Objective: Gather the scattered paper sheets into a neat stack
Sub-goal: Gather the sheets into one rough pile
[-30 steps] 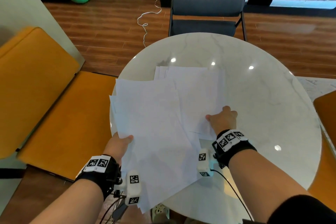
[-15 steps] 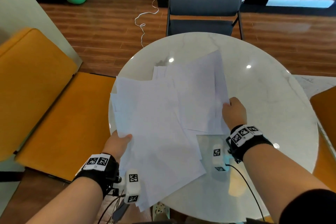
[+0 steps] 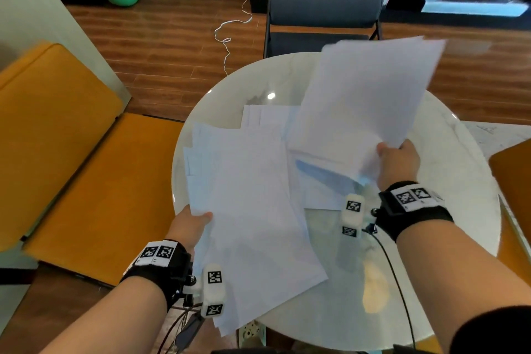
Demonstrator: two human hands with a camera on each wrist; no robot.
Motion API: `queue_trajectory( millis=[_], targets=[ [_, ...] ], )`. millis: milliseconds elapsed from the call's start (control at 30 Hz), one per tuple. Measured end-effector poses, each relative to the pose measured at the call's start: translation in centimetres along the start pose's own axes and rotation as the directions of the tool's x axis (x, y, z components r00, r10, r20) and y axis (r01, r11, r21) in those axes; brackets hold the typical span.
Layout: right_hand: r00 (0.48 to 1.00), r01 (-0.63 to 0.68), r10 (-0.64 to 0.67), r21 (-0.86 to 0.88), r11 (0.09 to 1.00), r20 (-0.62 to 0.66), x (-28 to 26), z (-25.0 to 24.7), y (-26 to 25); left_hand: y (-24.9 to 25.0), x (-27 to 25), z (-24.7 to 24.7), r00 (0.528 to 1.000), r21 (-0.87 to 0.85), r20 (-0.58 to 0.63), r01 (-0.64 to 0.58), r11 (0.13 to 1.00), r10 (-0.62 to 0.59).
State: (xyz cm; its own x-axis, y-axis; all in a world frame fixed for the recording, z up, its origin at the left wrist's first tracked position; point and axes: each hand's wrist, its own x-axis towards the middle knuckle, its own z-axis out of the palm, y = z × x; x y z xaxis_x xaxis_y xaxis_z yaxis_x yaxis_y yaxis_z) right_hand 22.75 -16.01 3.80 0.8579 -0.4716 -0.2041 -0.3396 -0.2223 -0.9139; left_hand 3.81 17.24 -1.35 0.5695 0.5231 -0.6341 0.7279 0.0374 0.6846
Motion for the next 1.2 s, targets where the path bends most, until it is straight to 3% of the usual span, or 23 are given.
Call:
queue_trajectory(
  millis=[67,167,233,300,400,467,533,600,633,667,733,800,833,933,1033,1200],
  targets=[
    [1.0,-0.029,0.029,0.145,0.989,0.005,0.3,-0.6,-1.1,0.0,0.0,0.1,0.999,-0.043,0.028,0.02,0.999,-0.018],
    [0.979,-0.132,0.072,0.323,0.937,0.191,0.1,0.1,-1.8,0.1,-0.1,0.6,0.999,-0.073,0.045,0.034,0.997,-0.031],
    [0.929,-0.216,0.073,0.371,0.903,0.362,-1.1,1.2,-1.3,0.3,-0.2,1.0,0.999,-0.091,0.031,0.028,0.995,-0.025],
    [0.85,-0.237,0.058,0.281,0.93,0.524,-2.6,2.5,0.2,0.9,-0.5,1.2,0.999,-0.114,0.029,0.034,0.993,-0.031],
    [0.732,-0.079,0.121,-0.092,0.993,0.671,-5.0,4.0,3.5,1.5,-1.1,1.0,0.989,-0.212,0.072,0.139,0.967,-0.127],
    [0.705,0.062,0.161,-0.286,0.956,0.691,-7.0,4.6,4.8,1.9,-1.4,0.7,0.954,-0.315,0.19,0.285,0.905,-0.234],
    [0.669,0.184,0.152,-0.36,0.915,0.727,-8.9,5.3,5.6,2.4,-2.0,0.8,0.951,-0.25,0.237,0.255,0.934,-0.196],
    [0.611,0.361,0.12,-0.41,0.837,0.783,-10.1,6.1,6.0,2.7,-2.5,1.1,0.985,-0.157,0.123,0.14,0.978,-0.121],
    [0.607,0.418,0.104,-0.428,0.802,0.788,-10.4,6.3,5.8,2.5,-2.2,1.3,0.993,-0.148,0.086,0.094,0.984,-0.082],
    [0.638,0.437,0.078,-0.443,0.783,0.766,-10.1,6.5,5.7,2.4,-2.0,1.5,0.996,-0.142,0.068,0.063,0.988,-0.053],
    [0.789,0.413,0.002,-0.533,0.738,0.615,-9.0,6.5,5.1,1.7,-1.4,1.5,0.998,-0.127,0.049,0.051,0.991,-0.045],
    [0.929,0.283,-0.019,-0.674,0.682,0.37,-7.4,5.9,4.3,1.1,-1.1,1.3,0.998,-0.136,0.04,0.05,0.99,-0.045],
    [0.96,0.182,0.029,-0.702,0.689,0.277,-6.6,5.4,4.0,1.0,-0.9,1.2,0.998,-0.148,0.043,0.047,0.988,-0.041],
    [0.964,-0.033,0.194,-0.643,0.765,0.181,-4.9,4.9,3.8,0.5,-0.5,1.1,0.996,-0.178,0.081,0.041,0.983,-0.027],
    [0.939,-0.111,0.23,-0.407,0.906,0.255,-4.7,5.5,4.1,0.2,-0.1,1.1,0.995,-0.186,0.095,0.031,0.982,-0.013],
    [0.921,0.156,0.081,-0.553,0.819,0.38,-5.4,5.7,4.5,0.2,0.5,1.1,0.996,-0.156,0.081,0.038,0.987,-0.026]
  ],
)
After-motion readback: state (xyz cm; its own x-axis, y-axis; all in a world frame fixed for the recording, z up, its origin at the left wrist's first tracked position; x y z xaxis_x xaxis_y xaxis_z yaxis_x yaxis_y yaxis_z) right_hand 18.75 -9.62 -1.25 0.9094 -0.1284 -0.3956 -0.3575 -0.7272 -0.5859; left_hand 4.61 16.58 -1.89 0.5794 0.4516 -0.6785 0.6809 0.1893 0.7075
